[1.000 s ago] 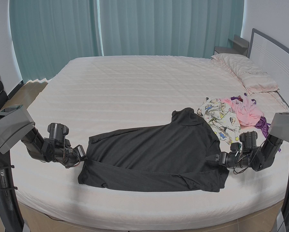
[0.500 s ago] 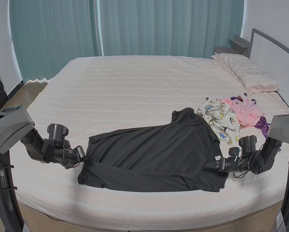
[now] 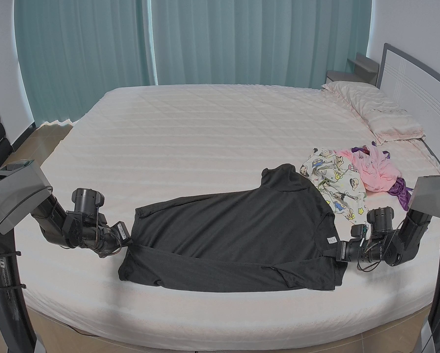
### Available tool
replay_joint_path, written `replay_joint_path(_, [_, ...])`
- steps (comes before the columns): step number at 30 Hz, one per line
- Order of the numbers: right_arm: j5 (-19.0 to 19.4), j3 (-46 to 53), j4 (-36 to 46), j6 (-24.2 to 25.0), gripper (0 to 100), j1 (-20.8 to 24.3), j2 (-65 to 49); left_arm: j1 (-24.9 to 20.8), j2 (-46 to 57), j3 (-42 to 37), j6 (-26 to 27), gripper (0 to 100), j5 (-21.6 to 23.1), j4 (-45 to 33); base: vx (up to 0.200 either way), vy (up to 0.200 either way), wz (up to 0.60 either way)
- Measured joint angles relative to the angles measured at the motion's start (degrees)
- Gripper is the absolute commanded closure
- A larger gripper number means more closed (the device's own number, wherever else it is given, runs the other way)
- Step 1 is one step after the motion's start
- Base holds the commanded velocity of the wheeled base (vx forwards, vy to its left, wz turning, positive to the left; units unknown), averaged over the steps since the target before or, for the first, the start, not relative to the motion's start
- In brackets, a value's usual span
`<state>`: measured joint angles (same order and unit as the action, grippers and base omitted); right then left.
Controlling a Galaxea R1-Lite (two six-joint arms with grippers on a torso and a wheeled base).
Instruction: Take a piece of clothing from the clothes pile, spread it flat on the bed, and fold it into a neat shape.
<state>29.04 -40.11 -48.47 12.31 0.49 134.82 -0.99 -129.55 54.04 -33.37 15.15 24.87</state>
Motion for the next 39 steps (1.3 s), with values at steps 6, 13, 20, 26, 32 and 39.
replay_joint_path(6, [1.3, 0.4, -1.4, 0.3, 100, -1.3, -1.7, 0.0, 0.7, -1.3, 0.0, 100, 0.0, 0.0, 0.0, 0.0, 0.0])
replay_joint_path(13, [1.8, 0.1, -1.8, 0.5, 100, -2.6, -3.6, 0.0, 1.9, -2.3, 0.1, 100, 0.0, 0.0, 0.0, 0.0, 0.0])
replay_joint_path(20, [1.9, -1.4, -4.8, 3.1, 100, -2.8, -4.3, 0.0, 2.3, -2.4, 0.1, 100, 0.0, -0.1, 0.0, 0.0, 0.0])
replay_joint_path(26, [1.4, -4.4, -4.4, 3.5, 100, -2.3, -3.3, 0.0, 2.1, -1.8, 0.0, 100, 0.0, 0.1, 0.0, 0.0, 0.0])
replay_joint_path(32, [1.0, -7.2, -4.3, 3.6, 100, -1.7, -1.2, 0.0, 0.8, -0.9, 0.0, 100, -1.2, 0.2, 0.0, 0.0, 0.0])
replay_joint_path(39, [0.3, -9.3, -4.2, 3.6, 100, -1.4, 1.2, 0.0, -1.6, 1.2, -1.3, 100, -2.6, 0.3, 0.0, 0.0, 0.0])
